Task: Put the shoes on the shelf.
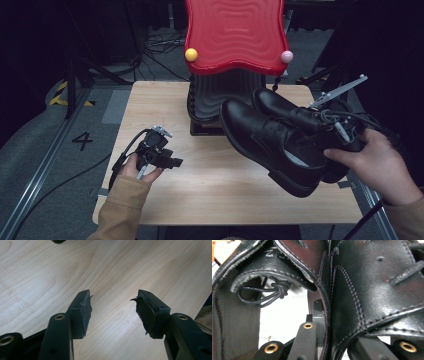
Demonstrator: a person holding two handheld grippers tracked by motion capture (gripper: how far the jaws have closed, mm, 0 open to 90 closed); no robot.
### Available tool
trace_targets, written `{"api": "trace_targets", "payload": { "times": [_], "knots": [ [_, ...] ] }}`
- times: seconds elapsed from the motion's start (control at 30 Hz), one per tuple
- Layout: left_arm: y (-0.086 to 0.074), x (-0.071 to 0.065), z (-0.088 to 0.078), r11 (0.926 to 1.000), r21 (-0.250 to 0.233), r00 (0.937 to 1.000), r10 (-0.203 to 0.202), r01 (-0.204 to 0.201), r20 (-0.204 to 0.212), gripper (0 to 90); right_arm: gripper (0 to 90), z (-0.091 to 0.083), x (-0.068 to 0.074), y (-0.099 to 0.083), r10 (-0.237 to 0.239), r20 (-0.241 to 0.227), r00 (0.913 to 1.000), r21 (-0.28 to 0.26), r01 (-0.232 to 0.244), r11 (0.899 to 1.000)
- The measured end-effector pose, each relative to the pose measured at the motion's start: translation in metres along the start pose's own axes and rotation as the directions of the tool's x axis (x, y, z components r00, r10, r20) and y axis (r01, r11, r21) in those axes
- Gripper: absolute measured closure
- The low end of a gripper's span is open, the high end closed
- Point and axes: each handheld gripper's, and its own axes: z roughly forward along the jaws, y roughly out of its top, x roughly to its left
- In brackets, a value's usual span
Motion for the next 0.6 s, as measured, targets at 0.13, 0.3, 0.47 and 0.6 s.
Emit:
{"api": "trace_targets", "payload": {
  "times": [0.13,0.3,0.47,0.6],
  "knots": [
    [0.0,0.0,0.0,1.0,-0.001,1.0,-0.001,0.001,0.001,45.9,82.2,-0.015,-0.004,0.008,0.011,-0.01,0.9999,-0.02,-0.011,1.0],
    [0.0,0.0,-0.001,1.0,0.0,1.0,-0.002,0.002,0.0,46.0,82.2,-0.03,-0.004,0.018,0.014,0.007,0.9999,-0.017,-0.013,1.0],
    [0.0,0.0,-0.001,1.0,-0.002,1.0,-0.003,0.003,-0.001,46.0,82.2,-0.051,-0.003,0.029,0.009,0.01,0.9999,-0.03,-0.008,1.0],
    [0.0,0.0,-0.001,1.0,-0.004,1.0,-0.002,0.002,0.0,46.0,82.2,-0.07,-0.003,0.04,0.013,0.002,0.9999,-0.048,-0.013,0.999]
  ]
}}
